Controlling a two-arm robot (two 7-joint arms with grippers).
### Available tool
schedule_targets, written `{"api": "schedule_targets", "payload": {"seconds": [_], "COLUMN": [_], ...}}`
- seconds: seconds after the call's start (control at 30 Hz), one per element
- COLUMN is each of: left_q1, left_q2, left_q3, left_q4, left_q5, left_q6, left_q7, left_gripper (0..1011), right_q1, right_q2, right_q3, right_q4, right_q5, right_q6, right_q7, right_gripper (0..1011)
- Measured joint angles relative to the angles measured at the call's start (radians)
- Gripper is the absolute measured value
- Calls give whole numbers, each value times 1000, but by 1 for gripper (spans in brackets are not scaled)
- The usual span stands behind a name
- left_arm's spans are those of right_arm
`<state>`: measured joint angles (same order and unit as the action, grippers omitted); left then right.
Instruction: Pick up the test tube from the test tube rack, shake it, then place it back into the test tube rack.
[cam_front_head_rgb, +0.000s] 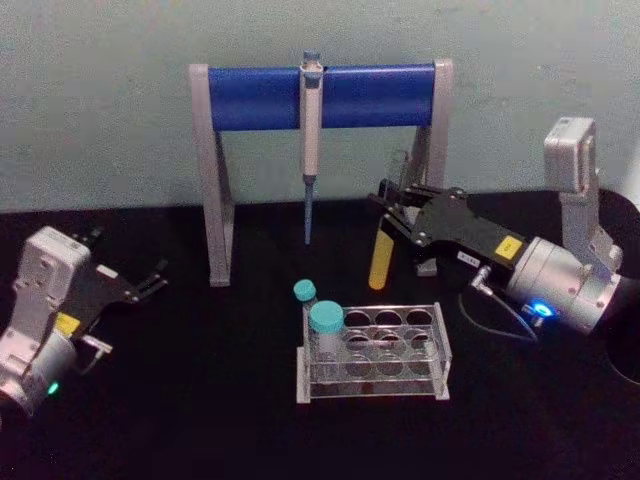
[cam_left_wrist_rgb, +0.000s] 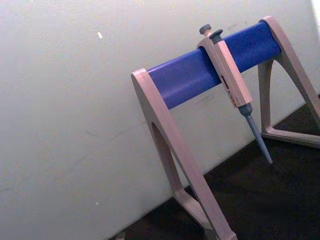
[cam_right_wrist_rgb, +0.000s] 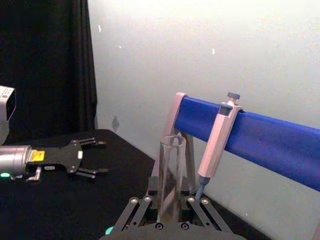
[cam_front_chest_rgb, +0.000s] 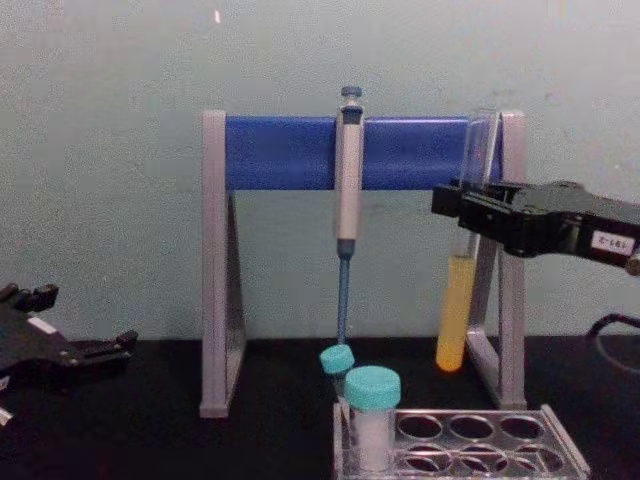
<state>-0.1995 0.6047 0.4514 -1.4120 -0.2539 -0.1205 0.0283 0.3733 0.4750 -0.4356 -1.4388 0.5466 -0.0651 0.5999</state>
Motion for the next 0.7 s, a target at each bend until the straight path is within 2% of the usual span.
{"api": "schedule_targets", "payload": {"seconds": [0.17,0.3,0.53,0.7], "left_q1": [0,0,0,0], "left_q2": [0,0,0,0], "left_q3": [0,0,0,0], "left_q4": [0,0,0,0], "left_q5": [0,0,0,0], "left_q6": [0,0,0,0], "left_q7": [0,0,0,0], "left_gripper": [1010,1010,1010,1010], "right_q1": [6,-5,-75,-119], "right_q2": [-4,7,56,88], "right_q3": [1,15,57,68], "right_q4": [9,-3,-83,-137], "right_q5": [-9,-19,-31,-15], "right_q6": [-1,-1,31,68], "right_q7": [-8,-31,-79,-71], "right_gripper": [232,232,232,232]}}
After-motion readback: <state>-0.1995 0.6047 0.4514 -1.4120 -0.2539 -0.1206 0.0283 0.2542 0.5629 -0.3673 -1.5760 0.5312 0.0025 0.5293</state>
